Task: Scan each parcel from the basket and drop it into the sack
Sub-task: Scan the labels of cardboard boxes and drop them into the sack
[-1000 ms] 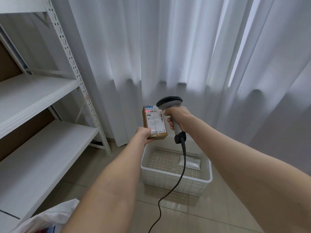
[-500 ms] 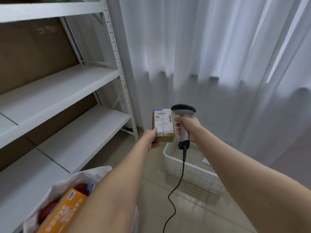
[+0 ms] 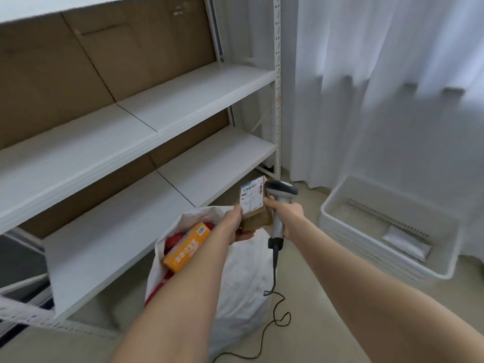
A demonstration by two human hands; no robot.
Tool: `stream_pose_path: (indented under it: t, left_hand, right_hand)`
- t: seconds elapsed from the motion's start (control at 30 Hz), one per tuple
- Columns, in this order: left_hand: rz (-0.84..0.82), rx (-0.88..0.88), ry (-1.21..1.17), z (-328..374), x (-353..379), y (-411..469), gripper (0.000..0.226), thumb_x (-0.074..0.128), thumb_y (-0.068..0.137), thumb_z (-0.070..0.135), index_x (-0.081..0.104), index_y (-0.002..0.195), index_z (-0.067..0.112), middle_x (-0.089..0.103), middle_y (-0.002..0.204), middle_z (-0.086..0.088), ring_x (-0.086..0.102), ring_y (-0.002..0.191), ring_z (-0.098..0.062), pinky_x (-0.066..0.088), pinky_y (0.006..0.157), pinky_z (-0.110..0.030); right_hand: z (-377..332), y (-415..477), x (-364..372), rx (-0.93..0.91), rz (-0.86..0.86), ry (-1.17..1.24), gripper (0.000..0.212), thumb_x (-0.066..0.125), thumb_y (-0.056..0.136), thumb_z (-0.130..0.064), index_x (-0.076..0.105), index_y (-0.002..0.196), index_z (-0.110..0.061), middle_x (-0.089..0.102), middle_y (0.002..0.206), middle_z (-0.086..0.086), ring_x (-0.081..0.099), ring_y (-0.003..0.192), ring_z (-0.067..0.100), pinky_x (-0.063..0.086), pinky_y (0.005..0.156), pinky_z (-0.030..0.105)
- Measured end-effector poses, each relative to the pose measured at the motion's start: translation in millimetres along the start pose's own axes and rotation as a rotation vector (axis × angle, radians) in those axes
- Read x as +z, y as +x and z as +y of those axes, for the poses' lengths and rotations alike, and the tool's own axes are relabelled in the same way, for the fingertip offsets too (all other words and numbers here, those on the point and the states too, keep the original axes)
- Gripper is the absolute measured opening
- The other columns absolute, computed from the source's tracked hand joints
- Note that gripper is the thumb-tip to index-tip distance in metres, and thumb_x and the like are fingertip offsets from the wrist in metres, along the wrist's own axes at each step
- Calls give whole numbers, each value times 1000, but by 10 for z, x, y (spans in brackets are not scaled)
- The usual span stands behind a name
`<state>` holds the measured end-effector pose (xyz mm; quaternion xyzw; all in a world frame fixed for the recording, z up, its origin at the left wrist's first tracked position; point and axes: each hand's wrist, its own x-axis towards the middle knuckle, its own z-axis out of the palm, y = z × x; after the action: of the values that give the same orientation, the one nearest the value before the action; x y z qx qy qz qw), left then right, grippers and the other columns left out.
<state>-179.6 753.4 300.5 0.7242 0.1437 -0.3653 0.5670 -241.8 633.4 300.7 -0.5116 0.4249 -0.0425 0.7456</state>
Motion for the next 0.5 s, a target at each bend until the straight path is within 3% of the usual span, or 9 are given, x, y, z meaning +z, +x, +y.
stream_pose_path:
  t: [0.13,0.23,0.3,0.37,0.43,0.5]
  left_hand:
    - [31,-68,-10,-194,-661,222,23,39,97,30,58,96,16,66,91,-13,65,84,-25,56,86,-42]
    - [26,-79,-23,-354,-1160,506,23,37,98,28,58,100,19,65,95,-11,64,85,-24,57,82,-41]
    - [53,-60,3,-493,-1483,775,28,35,99,26,57,114,20,64,107,-11,62,89,-24,57,74,-38]
    - [114,21,165,-673,-1808,1056,37,35,98,19,49,131,22,61,120,-9,60,94,-25,55,68,-35]
    - [158,114,472,-873,-2106,1321,48,39,96,16,39,143,25,57,131,-5,57,107,-25,53,83,-36]
    - [152,136,687,-1062,-2282,1549,53,43,93,10,37,144,22,54,136,-5,53,118,-26,44,96,-28]
  right_hand:
    - [320,98,644,41,-3,-168,39,87,69,-26,56,87,-9,68,96,12,68,90,31,57,86,48]
    - [603,207,1151,73,3,-211,41,84,72,-20,56,101,-10,65,95,10,67,88,29,58,79,43]
    - [837,334,1457,123,10,-193,42,79,75,-13,54,109,-9,63,95,11,64,87,29,57,76,40]
    - [1103,463,1687,187,34,-191,35,76,77,-11,55,104,-5,60,88,14,62,83,32,57,82,44]
    - [1354,599,1825,236,69,-177,31,76,74,-12,57,97,-4,59,81,15,61,76,32,58,79,45]
    - [1549,714,1895,275,100,-136,26,75,73,-10,55,88,-4,55,72,14,57,65,28,55,71,41]
